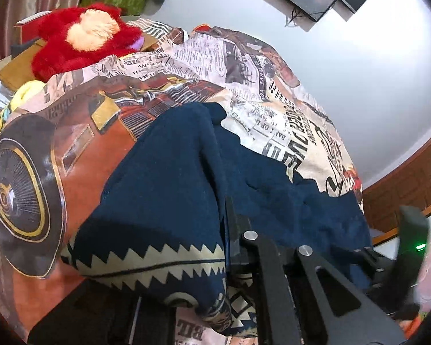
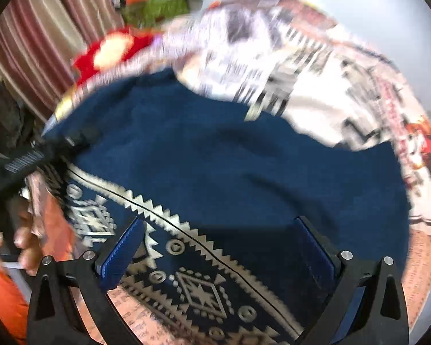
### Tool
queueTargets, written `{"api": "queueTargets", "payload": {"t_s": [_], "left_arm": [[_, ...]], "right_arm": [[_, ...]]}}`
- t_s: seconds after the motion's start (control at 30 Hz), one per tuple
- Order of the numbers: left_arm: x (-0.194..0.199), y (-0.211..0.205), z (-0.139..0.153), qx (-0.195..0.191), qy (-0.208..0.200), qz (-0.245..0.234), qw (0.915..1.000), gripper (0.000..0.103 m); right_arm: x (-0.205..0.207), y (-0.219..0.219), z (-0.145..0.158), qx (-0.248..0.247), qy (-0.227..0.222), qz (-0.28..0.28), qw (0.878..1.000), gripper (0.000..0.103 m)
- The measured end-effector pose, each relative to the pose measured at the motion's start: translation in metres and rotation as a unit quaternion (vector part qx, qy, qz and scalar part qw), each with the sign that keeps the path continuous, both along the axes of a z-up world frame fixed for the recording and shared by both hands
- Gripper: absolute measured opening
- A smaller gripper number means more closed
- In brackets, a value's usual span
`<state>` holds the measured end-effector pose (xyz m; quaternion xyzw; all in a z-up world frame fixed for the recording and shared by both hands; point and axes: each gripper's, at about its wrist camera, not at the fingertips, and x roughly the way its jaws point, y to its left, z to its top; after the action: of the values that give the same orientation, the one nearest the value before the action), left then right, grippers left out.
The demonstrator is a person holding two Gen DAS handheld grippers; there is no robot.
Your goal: Fold large clothes
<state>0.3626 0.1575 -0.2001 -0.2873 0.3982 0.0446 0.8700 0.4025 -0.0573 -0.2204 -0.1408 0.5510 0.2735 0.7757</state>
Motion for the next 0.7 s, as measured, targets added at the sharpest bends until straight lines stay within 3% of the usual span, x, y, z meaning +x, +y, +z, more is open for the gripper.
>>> {"api": "queueTargets", "payload": {"t_s": [0.17,0.37,0.5,0.7], "left_arm": [[0.001,-0.031,0.022,0.072,-0.017,-0.04,0.9964,0.007],[0.021,-0.087,0.068,0.139,-0.061,-0.096,0.9836,0.007],[0.03,-0.13,0.095,0.159,-0.092,-0.136,0.9735,0.007],[0.037,-0.214,0.117,0.169,-0.124,-0.222,0.9523,0.007]], "right_arm": [[-0.006,0.009,-0.016,-0.007,-0.011,0.013,1.0,0.103],[0.005,-0.013,-0.007,0.026,0.026,-0.006,0.999,0.103],[-0.002,-0.062,0.015,0.064,0.033,-0.048,0.996,0.103],[-0.035,-0.168,0.065,0.028,-0.058,-0.117,0.991,0.103]]}}
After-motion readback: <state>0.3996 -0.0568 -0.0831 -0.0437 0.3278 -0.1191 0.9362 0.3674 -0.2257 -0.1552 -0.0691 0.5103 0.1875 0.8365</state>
